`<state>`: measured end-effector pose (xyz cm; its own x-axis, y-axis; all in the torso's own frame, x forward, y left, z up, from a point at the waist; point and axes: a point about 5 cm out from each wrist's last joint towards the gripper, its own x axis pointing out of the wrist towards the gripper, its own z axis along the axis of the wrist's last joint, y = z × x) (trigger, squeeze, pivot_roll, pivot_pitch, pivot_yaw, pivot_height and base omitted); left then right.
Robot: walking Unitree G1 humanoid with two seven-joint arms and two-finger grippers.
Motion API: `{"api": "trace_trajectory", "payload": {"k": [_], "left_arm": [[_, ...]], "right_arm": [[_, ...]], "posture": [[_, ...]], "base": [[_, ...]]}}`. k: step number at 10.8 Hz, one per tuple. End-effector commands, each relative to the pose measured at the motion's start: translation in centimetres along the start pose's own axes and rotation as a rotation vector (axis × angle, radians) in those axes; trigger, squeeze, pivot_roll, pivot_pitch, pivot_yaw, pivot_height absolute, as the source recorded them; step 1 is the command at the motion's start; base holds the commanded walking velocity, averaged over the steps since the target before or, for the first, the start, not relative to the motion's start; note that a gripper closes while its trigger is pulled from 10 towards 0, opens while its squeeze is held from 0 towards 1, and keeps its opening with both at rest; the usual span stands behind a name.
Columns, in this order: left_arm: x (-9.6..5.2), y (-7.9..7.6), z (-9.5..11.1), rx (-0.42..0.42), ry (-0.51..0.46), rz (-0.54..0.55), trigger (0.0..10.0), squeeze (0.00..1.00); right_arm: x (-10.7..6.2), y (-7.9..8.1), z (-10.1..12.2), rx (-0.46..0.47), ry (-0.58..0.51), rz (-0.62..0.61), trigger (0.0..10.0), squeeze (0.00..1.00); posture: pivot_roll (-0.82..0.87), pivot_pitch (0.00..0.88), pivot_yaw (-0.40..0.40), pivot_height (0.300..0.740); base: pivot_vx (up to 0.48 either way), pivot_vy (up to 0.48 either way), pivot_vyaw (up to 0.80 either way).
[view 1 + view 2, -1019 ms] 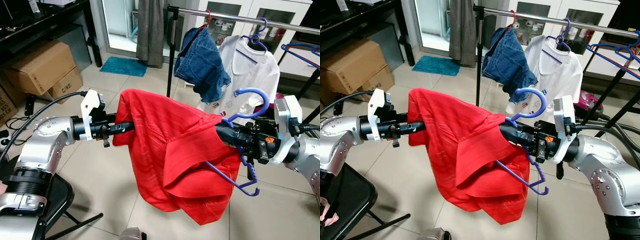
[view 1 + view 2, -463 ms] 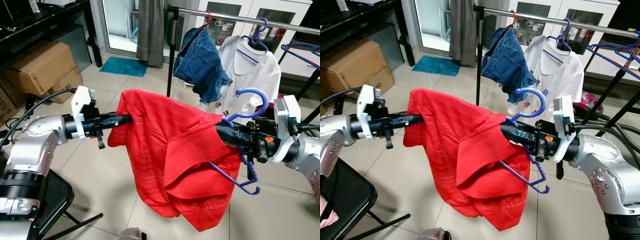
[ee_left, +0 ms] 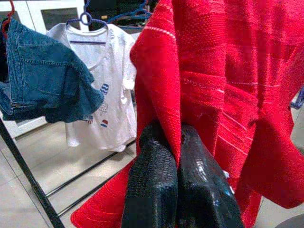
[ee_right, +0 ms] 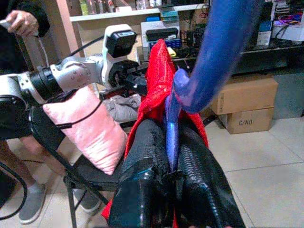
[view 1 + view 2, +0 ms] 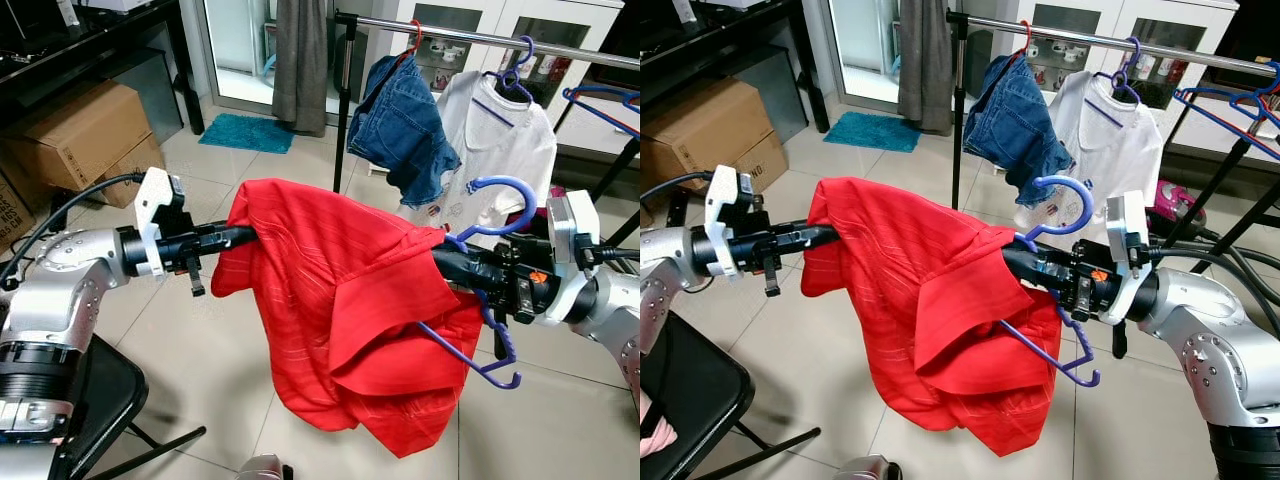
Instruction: Hang hanger
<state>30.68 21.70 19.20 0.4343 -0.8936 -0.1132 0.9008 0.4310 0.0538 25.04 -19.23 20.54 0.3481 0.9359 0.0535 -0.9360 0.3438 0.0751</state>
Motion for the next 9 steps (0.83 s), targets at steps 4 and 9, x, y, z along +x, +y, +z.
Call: {"api": "trace_trajectory", "payload": {"k": [4, 9], "left_arm": [[-1.6, -0.6, 4.3, 0.035, -0.052, -0.063, 0.0, 0.0], [-1.2, 1.9, 9.5, 0.105, -0.285, 0.098, 0.0, 0.0]], "right_arm": [[-0.4, -1.6, -1.0, -0.096, 0.158, -0.135, 10.0, 0.0], [0.2, 0.0, -2.7, -0.088, 0.197, -0.038, 10.0, 0.0]], "posture": [[0.14, 0.0, 0.01, 0.74], [0.16, 0.0, 0.019, 0.74]], "base": [[0.0, 0.0, 0.0], [0.0, 0.0, 0.0]]}}
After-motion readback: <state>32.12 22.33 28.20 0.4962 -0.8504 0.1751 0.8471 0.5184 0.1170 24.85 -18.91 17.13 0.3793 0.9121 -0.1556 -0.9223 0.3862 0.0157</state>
